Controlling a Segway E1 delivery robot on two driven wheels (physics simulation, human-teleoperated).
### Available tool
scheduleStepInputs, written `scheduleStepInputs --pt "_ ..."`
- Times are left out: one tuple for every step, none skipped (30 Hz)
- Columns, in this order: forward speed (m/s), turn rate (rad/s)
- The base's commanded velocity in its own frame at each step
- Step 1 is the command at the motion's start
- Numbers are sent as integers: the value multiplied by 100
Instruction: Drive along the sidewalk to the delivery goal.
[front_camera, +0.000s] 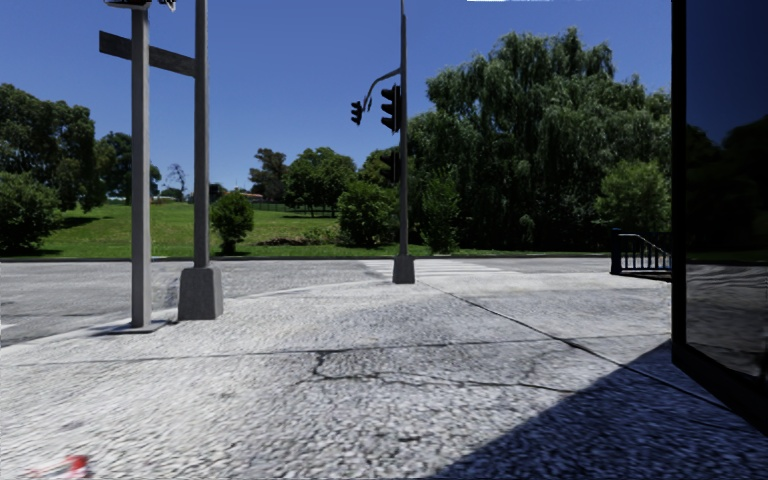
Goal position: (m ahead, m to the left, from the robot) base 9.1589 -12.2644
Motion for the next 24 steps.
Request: scheduleStepInputs --pt "200 -41" --pt "200 -41" --pt "200 -41" --pt "200 -43" --pt "200 -43" --pt "200 -46" --pt "200 -49" --pt "200 -54" --pt "200 -54" --pt "200 -56" --pt "200 -56" --pt "200 -56" --pt "200 -56" --pt "200 -56" --pt "200 -56" --pt "200 -56" --pt "200 -56" --pt "200 -56" --pt "200 -56" --pt "200 -54" --pt "200 -50" --pt "200 -50" --pt "200 -48" --pt "200 -48"
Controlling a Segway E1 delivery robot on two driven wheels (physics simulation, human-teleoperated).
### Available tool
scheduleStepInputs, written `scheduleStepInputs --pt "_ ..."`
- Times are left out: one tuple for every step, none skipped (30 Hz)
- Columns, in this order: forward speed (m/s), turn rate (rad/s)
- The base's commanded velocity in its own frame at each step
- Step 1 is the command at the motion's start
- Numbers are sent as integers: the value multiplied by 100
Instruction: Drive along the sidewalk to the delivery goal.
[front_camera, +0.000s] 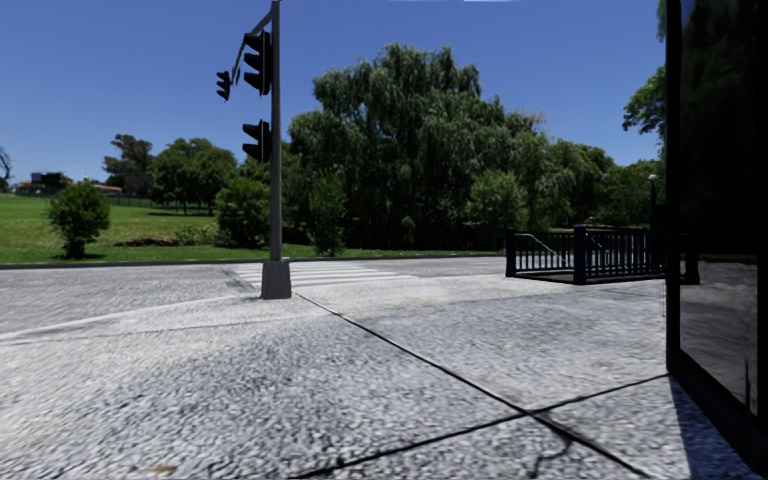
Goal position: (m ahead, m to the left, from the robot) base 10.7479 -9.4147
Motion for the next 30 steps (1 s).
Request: scheduleStepInputs --pt "200 -47" --pt "200 -46" --pt "200 -46" --pt "200 -43" --pt "200 -41" --pt "200 -41" --pt "200 -41" --pt "200 -41" --pt "200 -41" --pt "200 -41" --pt "200 -41" --pt "200 -41" --pt "200 -41" --pt "200 -41" --pt "200 -41" --pt "200 -41" --pt "200 -41" --pt "200 -41" --pt "200 -42" --pt "200 -42" --pt "200 -42" --pt "200 -42" --pt "200 -42" --pt "200 -42" --pt "200 -42" --pt "200 -42" --pt "200 -42" --pt "200 -42" --pt "200 -43" --pt "200 -45"
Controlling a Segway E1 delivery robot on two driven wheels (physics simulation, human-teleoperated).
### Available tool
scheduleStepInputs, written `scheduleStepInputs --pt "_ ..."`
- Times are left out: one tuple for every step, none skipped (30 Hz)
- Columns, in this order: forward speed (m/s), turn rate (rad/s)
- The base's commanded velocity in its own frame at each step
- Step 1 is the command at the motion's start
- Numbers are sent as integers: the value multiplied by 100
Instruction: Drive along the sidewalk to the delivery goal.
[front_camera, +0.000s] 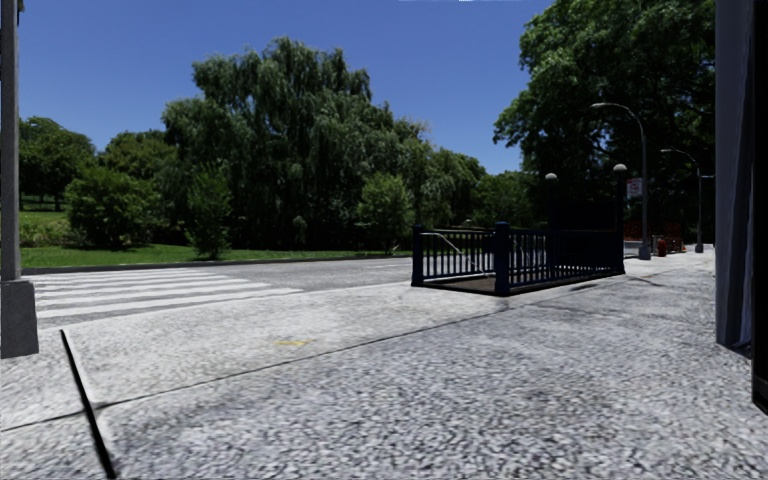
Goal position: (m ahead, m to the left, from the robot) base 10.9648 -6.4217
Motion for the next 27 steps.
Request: scheduleStepInputs --pt "200 -47" --pt "200 -49" --pt "200 -49" --pt "200 -50" --pt "200 -52" --pt "200 -53" --pt "200 -53" --pt "200 -53" --pt "200 -53" --pt "200 -56" --pt "200 -58" --pt "200 -58" --pt "200 -58" --pt "200 -59" --pt "200 -59" --pt "200 -59" --pt "200 -59" --pt "200 -59" --pt "200 -59" --pt "200 -59" --pt "200 -59" --pt "200 -59" --pt "200 -59" --pt "200 -59" --pt "200 -59" --pt "200 -59" --pt "200 -59"
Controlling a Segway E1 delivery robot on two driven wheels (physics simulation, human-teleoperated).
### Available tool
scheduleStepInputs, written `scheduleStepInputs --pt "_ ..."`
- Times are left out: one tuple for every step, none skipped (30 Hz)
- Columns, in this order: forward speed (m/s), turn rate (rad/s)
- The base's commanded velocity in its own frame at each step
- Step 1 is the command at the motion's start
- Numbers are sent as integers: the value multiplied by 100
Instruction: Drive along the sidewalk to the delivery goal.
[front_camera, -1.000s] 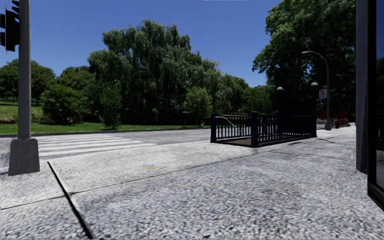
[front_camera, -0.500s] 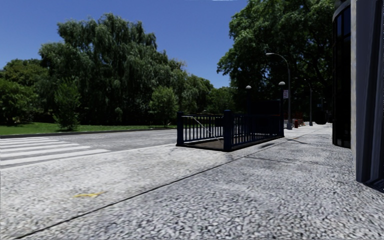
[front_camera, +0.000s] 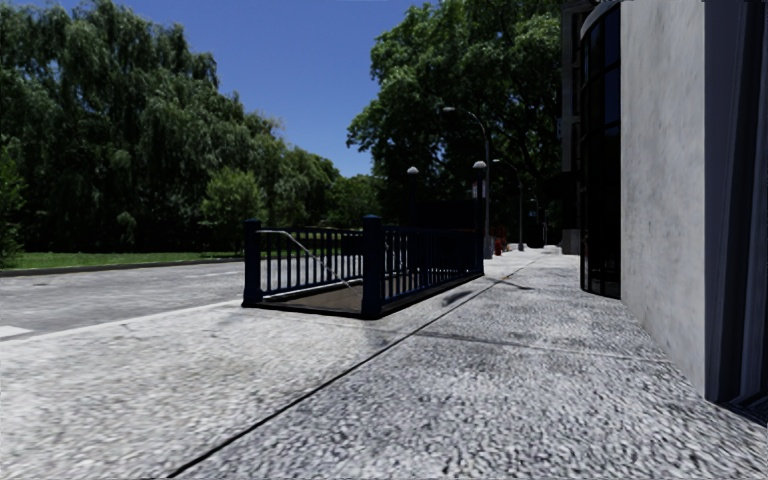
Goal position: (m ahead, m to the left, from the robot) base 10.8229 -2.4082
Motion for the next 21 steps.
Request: scheduleStepInputs --pt "200 -59" --pt "200 -59" --pt "200 -59" --pt "200 -59" --pt "200 -59" --pt "200 -59" --pt "200 -59" --pt "200 -59" --pt "200 -59" --pt "200 -59" --pt "200 -59" --pt "200 -59" --pt "200 -59" --pt "200 -59" --pt "200 -59" --pt "200 -59" --pt "200 -59" --pt "200 -59" --pt "200 -55" --pt "200 -55" --pt "200 -54"
